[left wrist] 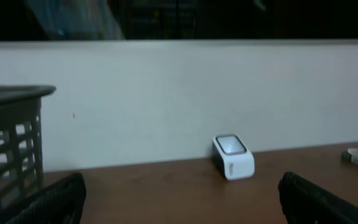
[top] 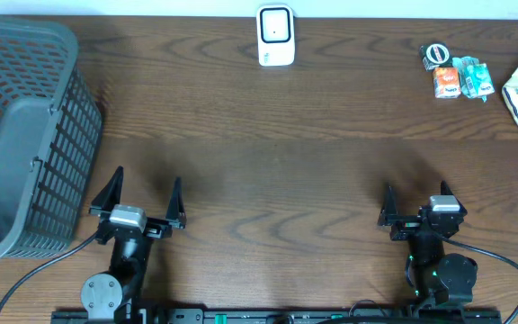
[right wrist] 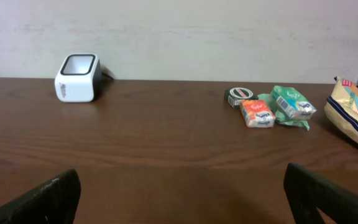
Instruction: Scan the item barcode
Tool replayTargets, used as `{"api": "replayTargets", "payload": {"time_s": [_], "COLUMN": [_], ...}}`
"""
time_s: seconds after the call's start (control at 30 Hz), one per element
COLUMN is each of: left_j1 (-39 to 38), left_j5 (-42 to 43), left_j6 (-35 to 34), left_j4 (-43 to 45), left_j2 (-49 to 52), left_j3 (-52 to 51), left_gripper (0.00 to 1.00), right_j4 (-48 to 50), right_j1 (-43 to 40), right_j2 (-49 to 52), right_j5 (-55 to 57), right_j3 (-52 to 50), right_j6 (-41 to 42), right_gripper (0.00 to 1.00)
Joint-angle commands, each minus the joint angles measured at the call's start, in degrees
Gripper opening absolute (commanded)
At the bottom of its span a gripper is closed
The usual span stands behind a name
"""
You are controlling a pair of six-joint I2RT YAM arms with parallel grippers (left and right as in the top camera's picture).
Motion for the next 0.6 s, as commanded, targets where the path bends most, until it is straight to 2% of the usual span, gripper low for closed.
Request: {"api": "replayTargets", "payload": {"time_s": [0.0,0.2,0.57], "left_j1": [0.5,0.5,0.5], "left_j5": [-1.1,-1.9,-5.0], "left_j6": [0.7,0.7,-0.7], "left_j4": [0.8,-0.8,-13.0], "left_j2": [-0.5,-0.5,-0.5], "left_j3": [-1.4,-1.4,-1.4], "left_gripper": [0.98,0.98,0.98], "right_j4": [-0.3,-0.3,-0.3], "right_j1": [0.4,0.4,0.4], "right_j2": [0.0,0.0,0.0], "right_j5": [0.5,0.5,0.5], "right_j3": [-0.1,-0.1,-0.1], "right_j6": [0.6,0.6,0.6], "right_gripper": [0.99,0.99,0.99]}}
